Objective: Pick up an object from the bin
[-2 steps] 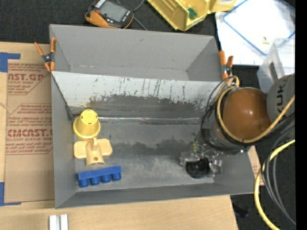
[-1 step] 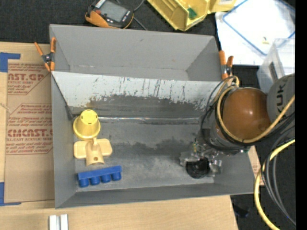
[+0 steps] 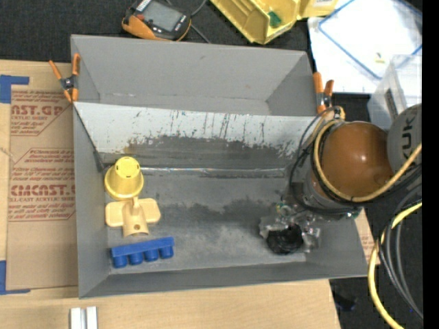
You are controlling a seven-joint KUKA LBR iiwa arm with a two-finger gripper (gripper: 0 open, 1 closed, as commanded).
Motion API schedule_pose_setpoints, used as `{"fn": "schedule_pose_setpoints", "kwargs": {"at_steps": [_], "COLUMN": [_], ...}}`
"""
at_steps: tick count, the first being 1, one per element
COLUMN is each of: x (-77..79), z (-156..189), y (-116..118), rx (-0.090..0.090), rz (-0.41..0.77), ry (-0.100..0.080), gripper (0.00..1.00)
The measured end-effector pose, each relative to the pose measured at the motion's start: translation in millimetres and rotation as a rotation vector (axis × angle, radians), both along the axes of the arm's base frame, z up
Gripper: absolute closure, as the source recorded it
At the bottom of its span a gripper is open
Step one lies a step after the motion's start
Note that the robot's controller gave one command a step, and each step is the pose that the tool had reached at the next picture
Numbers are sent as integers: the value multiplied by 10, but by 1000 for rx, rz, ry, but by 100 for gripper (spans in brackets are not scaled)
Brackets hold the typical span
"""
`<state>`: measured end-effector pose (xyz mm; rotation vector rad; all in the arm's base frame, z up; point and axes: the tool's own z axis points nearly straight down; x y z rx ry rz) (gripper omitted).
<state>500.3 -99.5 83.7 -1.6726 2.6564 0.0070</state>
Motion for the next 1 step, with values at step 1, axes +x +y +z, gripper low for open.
{"fn": "schedule_pose_setpoints", "kwargs": {"at_steps": [1], "x": [18], "z": [196], "y": [2], "rx": [0], "rz": [-2], "ry": [-6], "gripper": [100]}}
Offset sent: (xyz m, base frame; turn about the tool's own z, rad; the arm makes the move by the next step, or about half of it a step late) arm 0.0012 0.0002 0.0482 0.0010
